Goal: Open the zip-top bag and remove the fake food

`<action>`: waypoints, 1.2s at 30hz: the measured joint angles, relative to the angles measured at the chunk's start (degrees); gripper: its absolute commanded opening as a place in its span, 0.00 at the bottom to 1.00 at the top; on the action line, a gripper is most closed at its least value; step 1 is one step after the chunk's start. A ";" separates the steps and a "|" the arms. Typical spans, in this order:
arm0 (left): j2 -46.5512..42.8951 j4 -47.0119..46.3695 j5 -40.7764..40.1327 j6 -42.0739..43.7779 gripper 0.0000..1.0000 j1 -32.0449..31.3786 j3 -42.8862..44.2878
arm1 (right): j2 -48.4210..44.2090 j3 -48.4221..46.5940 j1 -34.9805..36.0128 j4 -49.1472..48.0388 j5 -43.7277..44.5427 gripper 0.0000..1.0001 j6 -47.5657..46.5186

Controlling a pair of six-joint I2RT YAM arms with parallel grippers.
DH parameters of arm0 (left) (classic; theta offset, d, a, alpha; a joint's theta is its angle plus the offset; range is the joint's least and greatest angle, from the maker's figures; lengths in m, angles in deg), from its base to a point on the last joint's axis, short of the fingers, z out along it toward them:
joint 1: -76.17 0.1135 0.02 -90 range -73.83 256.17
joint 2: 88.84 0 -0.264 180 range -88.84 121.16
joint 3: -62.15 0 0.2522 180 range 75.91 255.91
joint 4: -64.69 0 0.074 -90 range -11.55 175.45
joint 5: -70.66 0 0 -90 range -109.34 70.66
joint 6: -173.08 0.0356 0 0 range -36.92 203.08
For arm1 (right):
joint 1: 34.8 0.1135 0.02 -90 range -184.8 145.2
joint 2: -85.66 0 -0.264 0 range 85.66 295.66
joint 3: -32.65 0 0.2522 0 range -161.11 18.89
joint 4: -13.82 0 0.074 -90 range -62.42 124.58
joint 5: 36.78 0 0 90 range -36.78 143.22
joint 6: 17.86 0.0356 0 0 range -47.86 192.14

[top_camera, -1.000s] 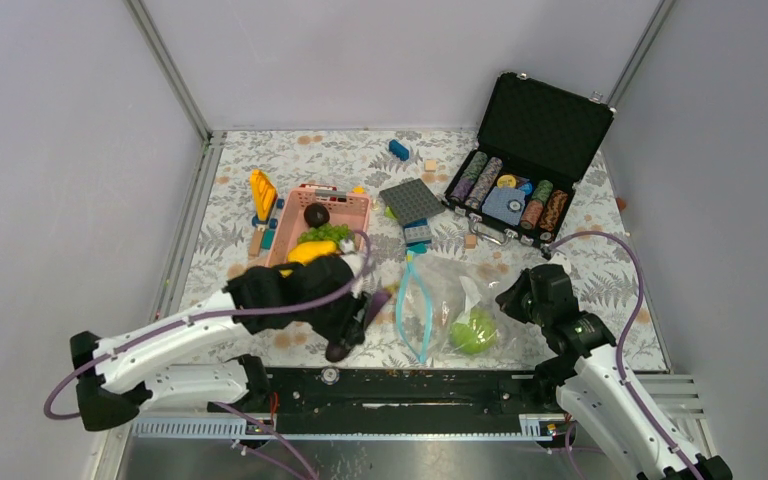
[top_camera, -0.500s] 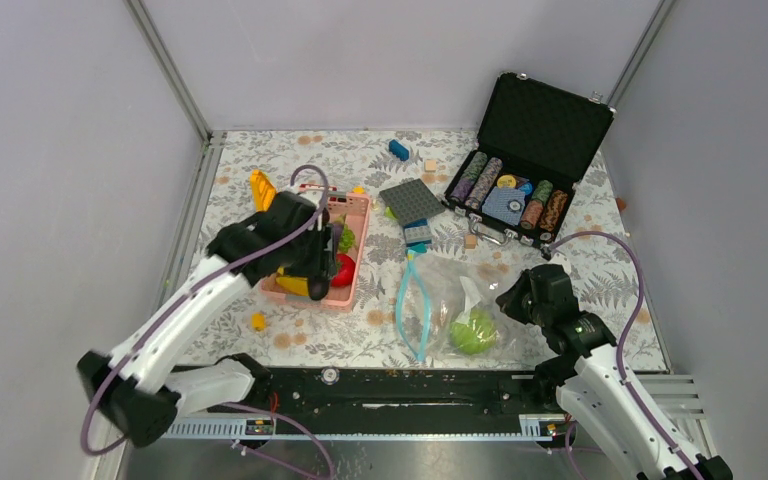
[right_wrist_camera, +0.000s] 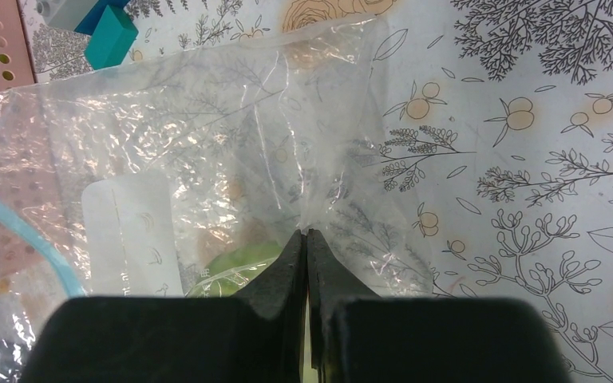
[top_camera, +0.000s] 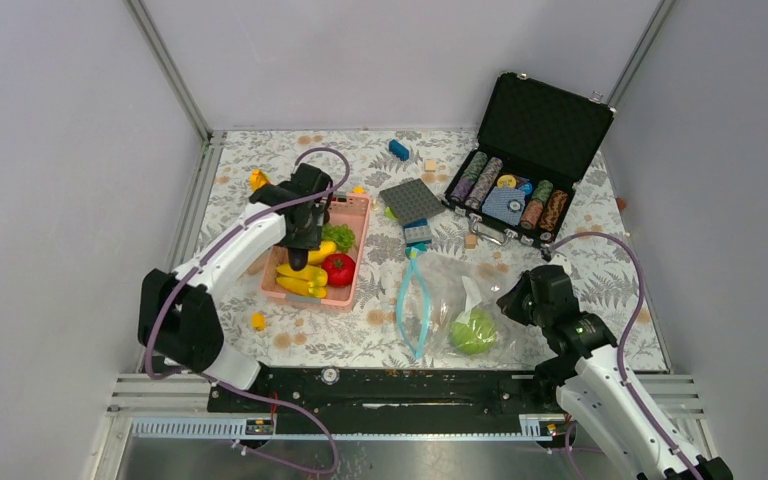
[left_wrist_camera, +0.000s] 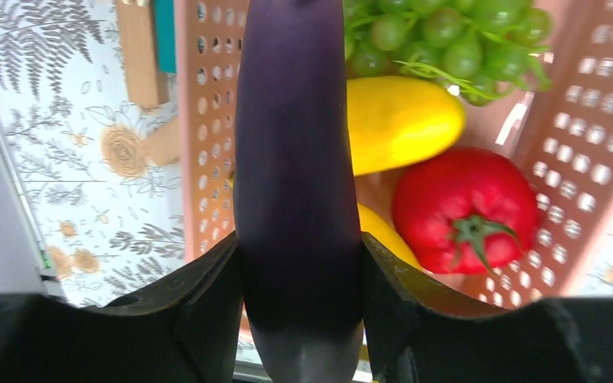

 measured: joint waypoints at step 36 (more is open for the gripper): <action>-31.78 -23.41 15.02 -16.41 0.33 -15.37 -22.47 | -2.64 -0.33 0.00 -1.11 -2.14 0.00 -1.22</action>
